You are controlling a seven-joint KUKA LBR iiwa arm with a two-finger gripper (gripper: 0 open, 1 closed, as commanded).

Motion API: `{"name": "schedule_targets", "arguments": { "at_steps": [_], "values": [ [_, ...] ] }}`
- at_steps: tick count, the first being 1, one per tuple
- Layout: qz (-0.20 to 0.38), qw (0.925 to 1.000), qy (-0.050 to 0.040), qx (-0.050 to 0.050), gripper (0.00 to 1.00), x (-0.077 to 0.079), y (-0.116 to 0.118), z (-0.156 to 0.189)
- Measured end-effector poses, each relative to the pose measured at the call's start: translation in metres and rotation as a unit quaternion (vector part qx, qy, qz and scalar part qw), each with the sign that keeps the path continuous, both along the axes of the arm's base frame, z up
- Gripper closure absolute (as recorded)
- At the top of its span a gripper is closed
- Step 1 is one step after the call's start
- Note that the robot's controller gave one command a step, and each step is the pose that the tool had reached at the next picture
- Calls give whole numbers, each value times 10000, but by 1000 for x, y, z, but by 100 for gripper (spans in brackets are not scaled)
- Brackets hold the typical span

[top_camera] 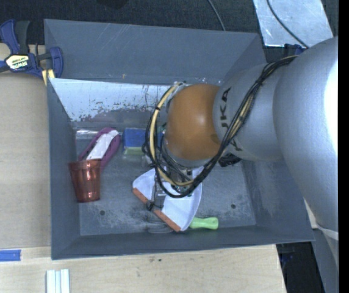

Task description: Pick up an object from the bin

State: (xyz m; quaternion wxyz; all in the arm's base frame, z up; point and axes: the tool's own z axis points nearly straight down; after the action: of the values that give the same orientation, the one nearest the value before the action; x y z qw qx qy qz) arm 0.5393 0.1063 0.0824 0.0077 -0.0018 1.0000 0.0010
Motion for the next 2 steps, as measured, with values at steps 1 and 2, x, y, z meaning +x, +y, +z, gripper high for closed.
{"name": "schedule_targets", "arguments": {
  "at_steps": [1, 2],
  "values": [
    [1662, 9861, -22, -21, 0, 13, -17, -9],
    [103, 9999, -32, 8, 0, 7, 2, 2]
  ]
}}
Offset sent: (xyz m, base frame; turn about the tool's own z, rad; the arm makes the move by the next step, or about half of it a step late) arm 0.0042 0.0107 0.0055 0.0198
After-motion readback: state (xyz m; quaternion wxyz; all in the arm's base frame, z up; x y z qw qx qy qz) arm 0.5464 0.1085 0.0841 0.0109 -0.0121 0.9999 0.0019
